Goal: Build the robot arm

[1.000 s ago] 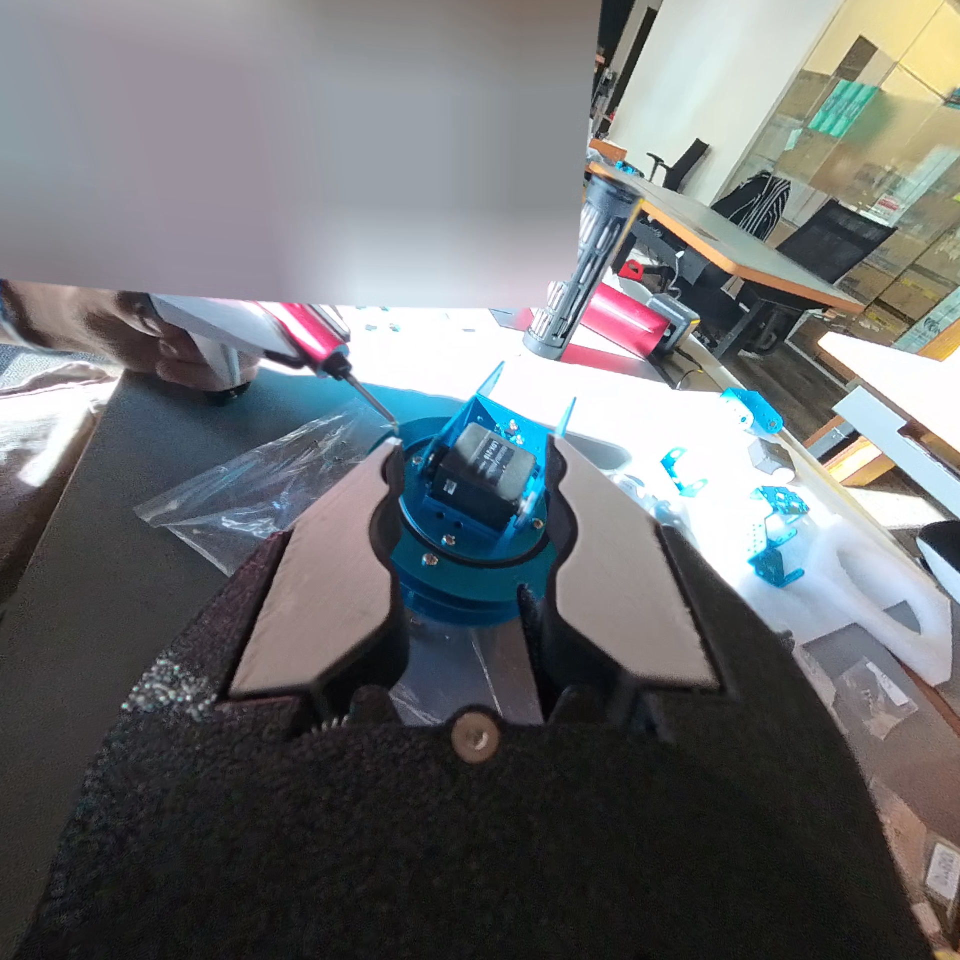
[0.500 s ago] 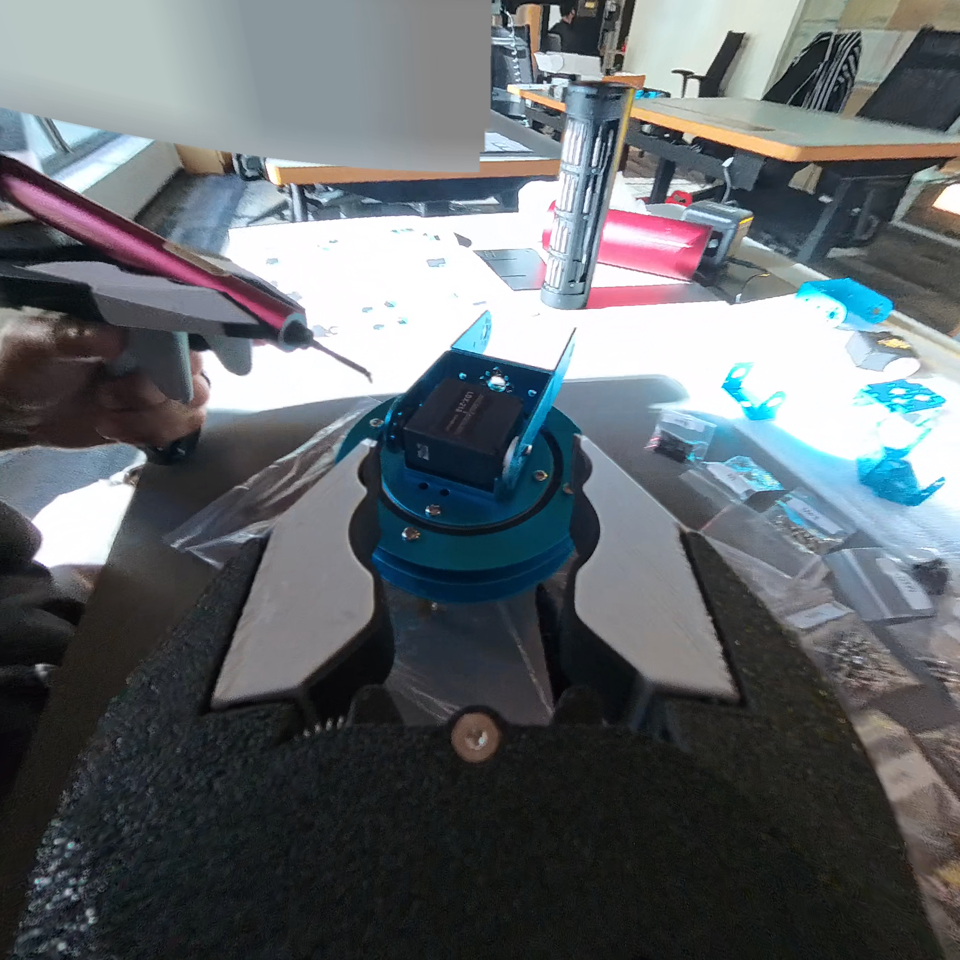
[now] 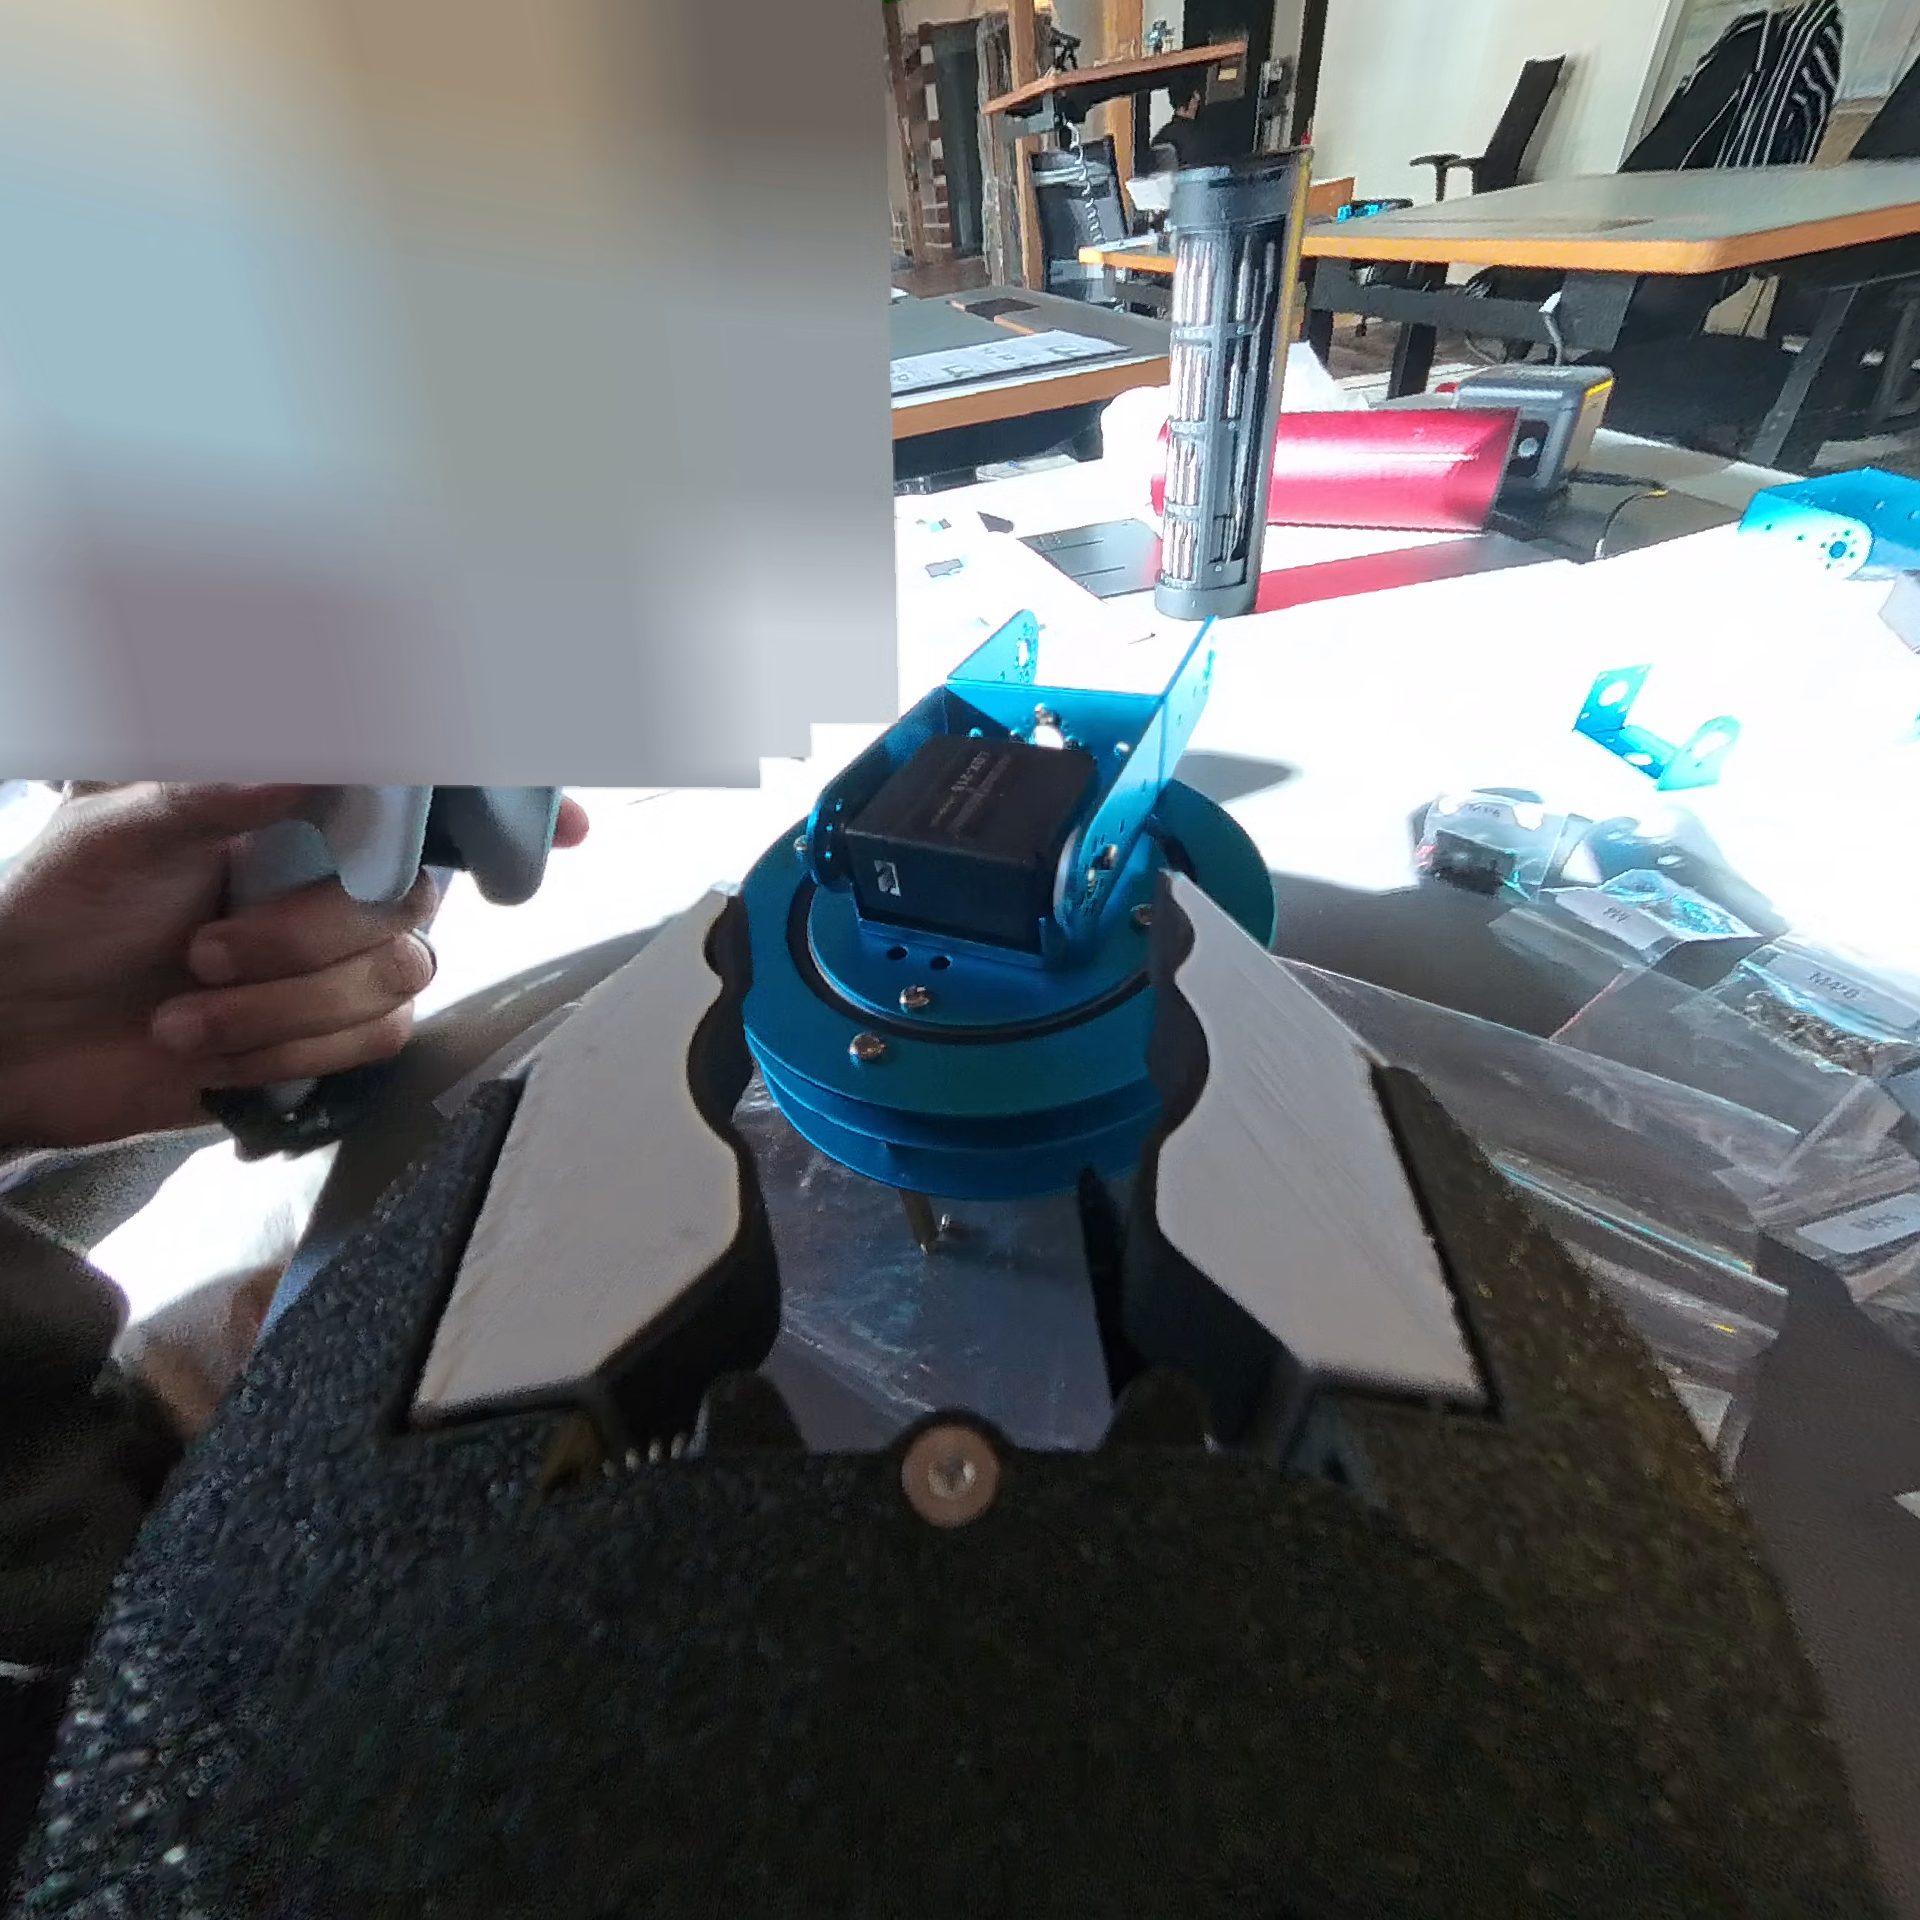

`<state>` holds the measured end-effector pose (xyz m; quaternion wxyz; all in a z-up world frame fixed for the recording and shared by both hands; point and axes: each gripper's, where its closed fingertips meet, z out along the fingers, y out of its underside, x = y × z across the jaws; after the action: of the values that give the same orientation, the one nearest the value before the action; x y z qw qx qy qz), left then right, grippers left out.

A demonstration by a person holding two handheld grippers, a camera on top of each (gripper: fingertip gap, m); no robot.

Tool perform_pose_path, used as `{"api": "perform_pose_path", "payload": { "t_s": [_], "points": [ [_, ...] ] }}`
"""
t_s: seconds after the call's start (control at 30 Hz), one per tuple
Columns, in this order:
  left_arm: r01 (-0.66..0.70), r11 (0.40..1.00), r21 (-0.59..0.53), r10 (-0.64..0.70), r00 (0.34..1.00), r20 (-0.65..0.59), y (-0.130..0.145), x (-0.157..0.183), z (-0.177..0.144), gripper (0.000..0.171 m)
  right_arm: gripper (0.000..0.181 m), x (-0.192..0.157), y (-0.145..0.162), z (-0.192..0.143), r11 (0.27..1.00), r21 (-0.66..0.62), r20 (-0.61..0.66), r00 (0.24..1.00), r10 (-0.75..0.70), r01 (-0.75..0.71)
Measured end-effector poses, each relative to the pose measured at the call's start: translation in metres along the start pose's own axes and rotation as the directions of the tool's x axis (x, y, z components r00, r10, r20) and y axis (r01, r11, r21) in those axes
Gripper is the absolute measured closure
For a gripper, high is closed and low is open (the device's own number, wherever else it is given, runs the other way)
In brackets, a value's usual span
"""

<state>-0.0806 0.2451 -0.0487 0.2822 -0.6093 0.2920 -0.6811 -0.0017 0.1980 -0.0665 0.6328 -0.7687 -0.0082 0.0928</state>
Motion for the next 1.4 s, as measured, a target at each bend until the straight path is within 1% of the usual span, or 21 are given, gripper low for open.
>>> {"api": "perform_pose_path", "payload": {
  "t_s": [0.07,0.1,0.27,0.33,0.37,0.5,0.7,0.83,0.9,1.13,1.4],
  "points": [
    [0.035,0.999,0.033,-0.037,0.998,0.059,0.001,-0.002,0.0,0.15,0.106,0.0,-0.003,-0.002,0.999,0.027,0.013,0.999,0.03,-0.031],
    [0.053,0.997,0.057,-0.057,0.996,0.063,0.002,0.0,0.0,0.15,0.106,0.0,-0.004,-0.003,0.999,0.037,0.015,0.999,0.035,-0.036],
    [0.123,0.977,0.174,-0.142,0.985,0.1,0.011,0.004,0.0,0.15,0.108,-0.002,-0.007,-0.004,0.997,0.081,-0.004,1.0,-0.017,0.017],
    [0.124,0.968,0.219,-0.153,0.981,0.12,0.011,0.005,-0.003,0.15,0.108,-0.005,-0.007,-0.005,0.995,0.088,0.006,0.999,-0.04,0.039],
    [0.122,0.965,0.23,-0.15,0.983,0.108,0.011,0.007,-0.002,0.15,0.109,-0.006,-0.008,-0.006,0.994,0.095,0.006,0.999,-0.053,0.052],
    [0.147,0.964,0.22,-0.177,0.977,0.121,0.017,0.008,0.002,0.15,0.112,-0.003,-0.009,-0.006,0.993,0.103,-0.015,0.998,-0.054,0.056],
    [0.125,0.966,0.225,-0.156,0.98,0.124,0.024,0.016,0.007,0.15,0.111,-0.005,-0.008,-0.006,0.993,0.099,-0.006,0.998,-0.06,0.061],
    [0.116,0.959,0.259,-0.156,0.977,0.142,0.021,0.015,0.002,0.149,0.111,-0.006,-0.007,-0.005,0.993,0.093,-0.005,0.998,-0.068,0.068],
    [0.126,0.955,0.267,-0.166,0.977,0.131,0.02,0.015,0.001,0.15,0.112,-0.007,-0.007,-0.004,0.993,0.089,-0.001,0.997,-0.074,0.074],
    [0.102,0.964,0.245,-0.141,0.979,0.148,0.023,0.016,0.007,0.149,0.112,-0.008,-0.006,-0.004,0.994,0.084,0.002,0.997,-0.076,0.076],
    [0.104,0.965,0.241,-0.143,0.978,0.15,0.024,0.015,0.008,0.149,0.112,-0.008,-0.005,-0.003,0.995,0.08,0.009,0.998,-0.068,0.067]
  ]
}}
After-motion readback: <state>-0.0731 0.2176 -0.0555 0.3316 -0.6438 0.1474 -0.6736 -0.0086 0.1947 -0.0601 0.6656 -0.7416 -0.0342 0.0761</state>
